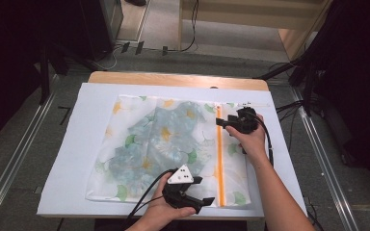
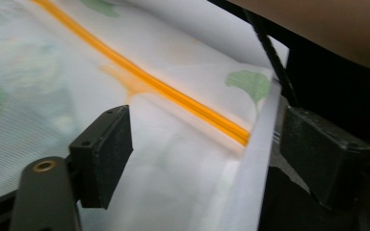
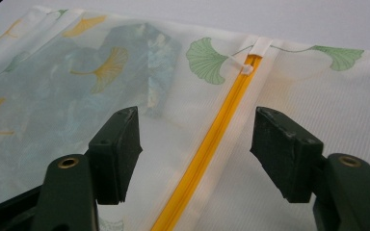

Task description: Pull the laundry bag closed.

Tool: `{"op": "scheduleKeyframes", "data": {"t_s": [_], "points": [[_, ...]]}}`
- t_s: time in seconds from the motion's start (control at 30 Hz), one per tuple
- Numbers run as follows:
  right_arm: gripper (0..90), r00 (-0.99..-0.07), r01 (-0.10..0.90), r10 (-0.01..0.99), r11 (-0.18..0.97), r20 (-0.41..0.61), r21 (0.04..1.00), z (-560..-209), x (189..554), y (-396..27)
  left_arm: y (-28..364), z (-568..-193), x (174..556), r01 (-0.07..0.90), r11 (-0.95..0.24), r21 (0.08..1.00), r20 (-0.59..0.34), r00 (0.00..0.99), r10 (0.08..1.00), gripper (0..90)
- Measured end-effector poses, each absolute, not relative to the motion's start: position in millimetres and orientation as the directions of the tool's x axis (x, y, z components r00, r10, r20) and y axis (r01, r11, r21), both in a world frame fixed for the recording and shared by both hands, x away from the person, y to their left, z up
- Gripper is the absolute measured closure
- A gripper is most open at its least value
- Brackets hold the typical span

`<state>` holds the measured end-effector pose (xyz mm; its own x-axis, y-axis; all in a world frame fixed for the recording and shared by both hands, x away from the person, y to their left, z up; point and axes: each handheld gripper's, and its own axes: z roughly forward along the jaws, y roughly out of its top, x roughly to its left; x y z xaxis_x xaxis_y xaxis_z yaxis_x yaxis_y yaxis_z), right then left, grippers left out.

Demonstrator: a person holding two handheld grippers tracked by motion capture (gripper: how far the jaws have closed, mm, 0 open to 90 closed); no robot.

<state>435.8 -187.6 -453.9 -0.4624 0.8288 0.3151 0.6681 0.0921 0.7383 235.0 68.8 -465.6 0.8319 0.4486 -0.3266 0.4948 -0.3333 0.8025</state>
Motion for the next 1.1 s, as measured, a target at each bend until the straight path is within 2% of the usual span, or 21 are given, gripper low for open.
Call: {"op": "scheduleKeyframes", "data": {"t_s": [0.27, 0.37, 0.67, 0.8, 1.1], "points": [[28.3, -0.47, 0.655, 0.827, 0.092, 0.309, 0.75, -453, 413, -191, 104, -460, 250, 0.513, -0.272, 0.814, -0.327, 0.792, 0.515, 9.9], [25.2, -0.472, 0.657, 0.818, 0.076, 0.33, 0.75, -454, 404, -195, 115, -457, 254, 0.507, -0.261, 0.822, -0.314, 0.785, 0.534, 9.5], [20.4, -0.481, 0.631, 0.829, 0.1, 0.287, 0.769, -457, 372, -206, 154, -459, 271, 0.493, -0.247, 0.834, -0.254, 0.742, 0.621, 9.5], [19.3, -0.482, 0.629, 0.83, 0.105, 0.28, 0.77, -463, 353, -213, 172, -460, 280, 0.526, -0.191, 0.829, -0.292, 0.697, 0.655, 9.6], [17.5, -0.469, 0.637, 0.833, 0.088, 0.295, 0.766, -470, 320, -233, 202, -453, 286, 0.502, -0.174, 0.847, -0.255, 0.671, 0.696, 9.6]]}}
